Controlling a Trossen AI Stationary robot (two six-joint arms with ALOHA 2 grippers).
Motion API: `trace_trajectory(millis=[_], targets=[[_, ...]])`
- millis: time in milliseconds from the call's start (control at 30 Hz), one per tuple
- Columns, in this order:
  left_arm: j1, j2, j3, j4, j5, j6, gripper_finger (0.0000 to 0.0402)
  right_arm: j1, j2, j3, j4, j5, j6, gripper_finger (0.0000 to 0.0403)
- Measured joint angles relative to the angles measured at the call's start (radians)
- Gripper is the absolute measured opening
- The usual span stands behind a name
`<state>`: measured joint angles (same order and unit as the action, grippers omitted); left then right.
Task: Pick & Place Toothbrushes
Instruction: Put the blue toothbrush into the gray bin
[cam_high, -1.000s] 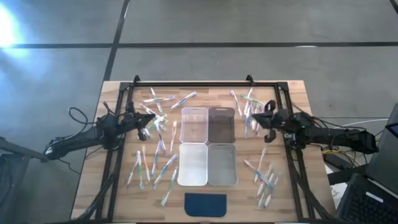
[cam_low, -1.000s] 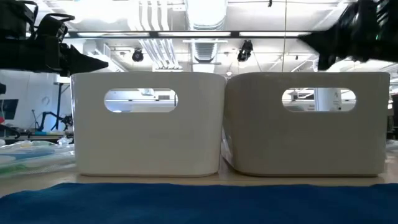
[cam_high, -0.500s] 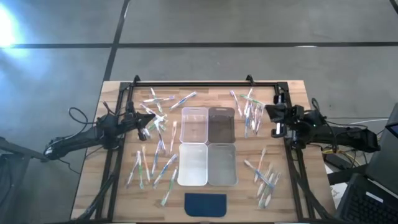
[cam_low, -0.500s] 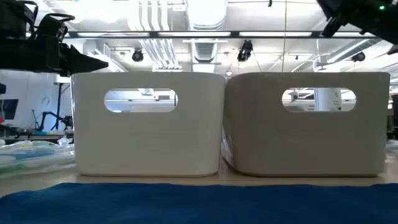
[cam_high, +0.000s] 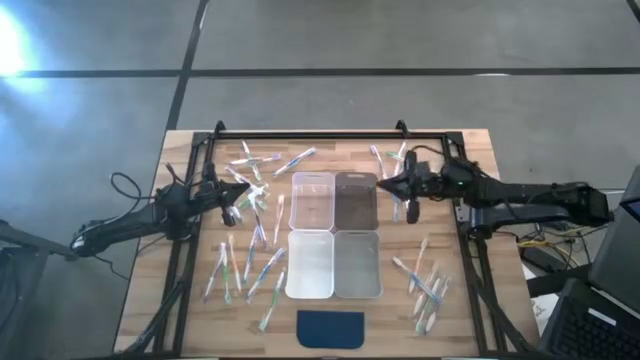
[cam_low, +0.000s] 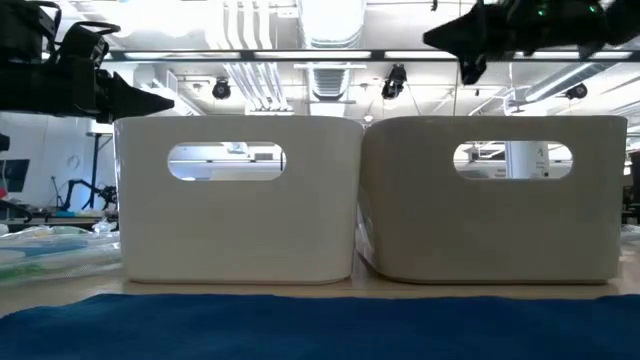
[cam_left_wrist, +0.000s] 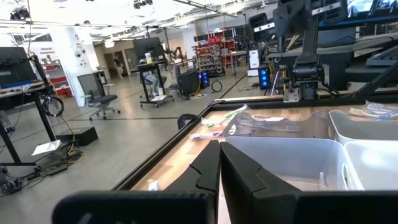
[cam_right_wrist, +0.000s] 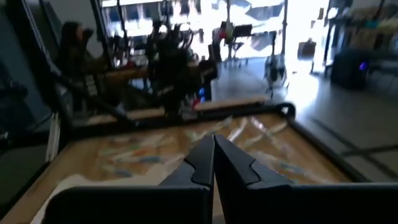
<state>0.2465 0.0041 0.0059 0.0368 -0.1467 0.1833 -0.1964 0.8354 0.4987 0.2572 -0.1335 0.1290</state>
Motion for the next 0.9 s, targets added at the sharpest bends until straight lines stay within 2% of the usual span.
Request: trace_trajectory(millis=[167, 400, 633, 900], targets=[[0.000, 0.000, 0.000, 0.000, 0.000, 0.000, 0.0018, 0.090, 0.097, 0.148, -0.308, 0.020, 0.034, 0.0008], [-0.001, 0.000, 0.000, 0.000, 0.000, 0.000, 0.0016, 0.303, 0.198, 0.283, -0.629, 0.217, 0.105, 0.0008], [-0.001, 0.000, 0.000, 0.000, 0.000, 0.000, 0.0018, 0.489, 0.229, 0.335, -0.763, 0.339, 0.305, 0.0008], [-0.001, 0.000, 0.000, 0.000, 0.000, 0.000, 0.0017, 0.623, 0.229, 0.331, -0.849, 0.455, 0.487, 0.0008]])
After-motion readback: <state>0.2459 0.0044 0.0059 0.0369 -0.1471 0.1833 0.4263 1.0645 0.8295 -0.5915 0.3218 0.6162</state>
